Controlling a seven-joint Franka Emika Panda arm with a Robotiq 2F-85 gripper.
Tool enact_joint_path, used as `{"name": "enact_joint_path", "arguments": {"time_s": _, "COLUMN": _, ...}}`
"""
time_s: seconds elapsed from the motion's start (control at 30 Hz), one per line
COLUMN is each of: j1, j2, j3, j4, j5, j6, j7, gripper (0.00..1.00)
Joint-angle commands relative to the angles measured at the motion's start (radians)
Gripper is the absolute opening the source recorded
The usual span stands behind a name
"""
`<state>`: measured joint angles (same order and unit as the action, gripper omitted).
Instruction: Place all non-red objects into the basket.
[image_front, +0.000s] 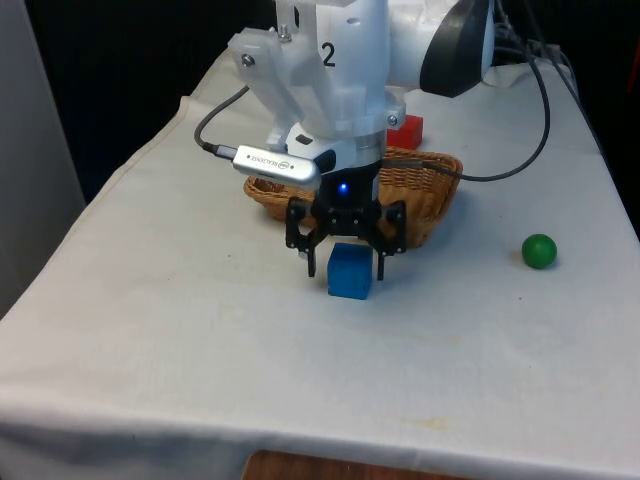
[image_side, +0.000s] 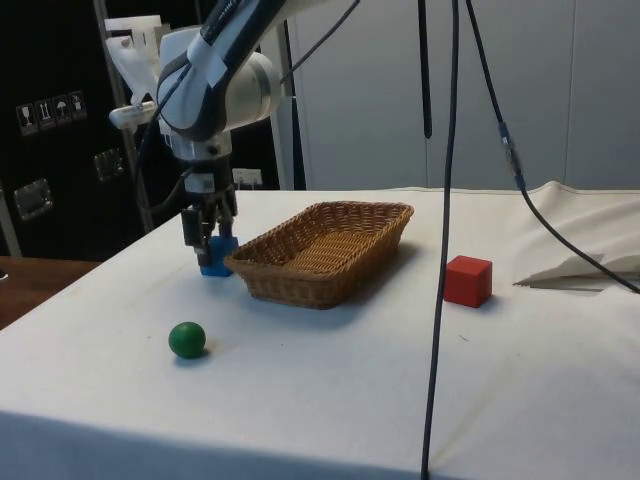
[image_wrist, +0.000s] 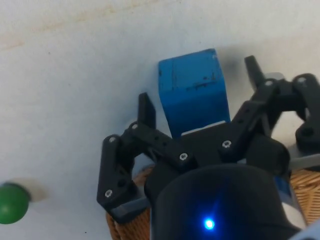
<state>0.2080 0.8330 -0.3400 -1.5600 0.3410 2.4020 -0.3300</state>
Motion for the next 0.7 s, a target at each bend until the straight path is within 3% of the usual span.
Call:
{"name": "enact_joint_path", "arguments": {"time_s": 0.0, "j1": 0.002, "j2": -0.004, "j3": -0.001, "j4": -0.005, "j5": 0.001, "j6": 0.002, "j7": 0.005, "gripper": 0.79}}
{"name": "enact_joint_path", "arguments": {"time_s": 0.03, "j1": 0.0, "j2": 0.0, "j3": 0.0, "j4": 0.0, "j5": 0.0, "j6": 0.0, "j7": 0.001, "gripper": 0.68}}
{"name": "enact_joint_path", "arguments": {"time_s": 0.07, "j1": 0.002, "j2": -0.004, "j3": -0.001, "j4": -0.005, "j5": 0.001, "j6": 0.002, "j7": 0.005, "gripper": 0.68}}
{"name": "enact_joint_path", "arguments": {"time_s": 0.13, "j1": 0.002, "j2": -0.004, "j3": -0.002, "j4": -0.006, "j5": 0.001, "j6": 0.002, "j7": 0.006, "gripper": 0.45}}
{"name": "enact_joint_path", "arguments": {"time_s": 0.17, "j1": 0.003, "j2": -0.005, "j3": -0.002, "j4": -0.006, "j5": 0.0, "j6": 0.002, "j7": 0.007, "gripper": 0.23}}
{"name": "enact_joint_path", "arguments": {"time_s": 0.23, "j1": 0.003, "j2": -0.005, "j3": -0.002, "j4": -0.007, "j5": 0.0, "j6": 0.002, "j7": 0.008, "gripper": 0.03}}
{"name": "enact_joint_path", "arguments": {"time_s": 0.6, "j1": 0.001, "j2": -0.005, "j3": -0.003, "j4": -0.001, "j5": 0.0, "j6": -0.001, "j7": 0.005, "gripper": 0.01}}
{"name": "enact_joint_path", "arguments": {"time_s": 0.67, "j1": 0.008, "j2": -0.027, "j3": -0.016, "j4": -0.01, "j5": -0.007, "j6": -0.016, "j7": 0.009, "gripper": 0.01}}
